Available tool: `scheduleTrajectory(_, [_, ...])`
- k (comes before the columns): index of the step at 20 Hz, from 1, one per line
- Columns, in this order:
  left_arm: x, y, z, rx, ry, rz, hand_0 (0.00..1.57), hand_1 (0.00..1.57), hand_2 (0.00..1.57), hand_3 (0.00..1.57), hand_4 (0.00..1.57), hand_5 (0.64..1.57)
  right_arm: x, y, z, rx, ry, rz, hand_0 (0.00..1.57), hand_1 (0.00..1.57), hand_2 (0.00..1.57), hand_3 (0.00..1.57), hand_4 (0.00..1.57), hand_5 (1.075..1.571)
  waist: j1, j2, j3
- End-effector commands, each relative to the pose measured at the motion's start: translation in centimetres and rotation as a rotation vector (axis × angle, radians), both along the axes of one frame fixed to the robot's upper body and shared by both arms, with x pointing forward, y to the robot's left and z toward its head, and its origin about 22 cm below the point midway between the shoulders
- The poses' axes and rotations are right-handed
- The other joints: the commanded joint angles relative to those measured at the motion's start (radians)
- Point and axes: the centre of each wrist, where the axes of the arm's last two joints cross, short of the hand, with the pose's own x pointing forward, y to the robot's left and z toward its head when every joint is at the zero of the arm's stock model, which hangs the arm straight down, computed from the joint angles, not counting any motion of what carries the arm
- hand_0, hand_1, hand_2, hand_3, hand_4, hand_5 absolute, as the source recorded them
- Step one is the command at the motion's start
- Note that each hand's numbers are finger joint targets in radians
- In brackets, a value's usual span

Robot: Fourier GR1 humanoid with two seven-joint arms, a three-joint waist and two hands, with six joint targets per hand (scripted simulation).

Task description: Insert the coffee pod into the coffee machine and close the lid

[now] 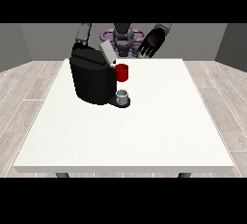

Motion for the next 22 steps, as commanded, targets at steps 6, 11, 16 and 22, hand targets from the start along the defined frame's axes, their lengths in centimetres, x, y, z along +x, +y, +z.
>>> scheduleTrajectory(6, [1.9,-2.8,6.8,-0.098,-0.054,0.094,1.2,1.2,1.24,1.26,0.49,1.571,1.0,0.7,2.1,-0.004,-0.101,0.045,0.0,0.0,0.0,0.0,0.0,1.571,-0.099,0.057,0.0003])
scheduleTrajectory(11, [2.2,0.7,11.7,-0.064,-0.1,0.105,1.16,1.16,1.25,1.27,0.48,1.571,1.8,-0.7,4.2,-0.022,-0.125,0.036,0.0,0.0,0.0,0.0,0.04,1.571,-0.133,0.1,0.0002])
scheduleTrajectory(16, [2.4,1.0,12.8,-0.073,-0.157,0.138,1.22,1.22,1.28,1.23,0.48,1.571,3.4,1.0,7.9,0.001,-0.185,0.044,0.0,0.0,0.0,0.0,0.19,1.571,-0.152,0.166,0.0])
scheduleTrajectory(22, [2.5,0.2,13.8,-0.056,-0.188,0.091,1.2,1.2,1.29,1.25,0.49,1.571,4.5,0.9,9.6,0.006,-0.234,0.015,0.0,0.0,0.0,0.0,0.15,1.571,-0.139,0.212,0.0])
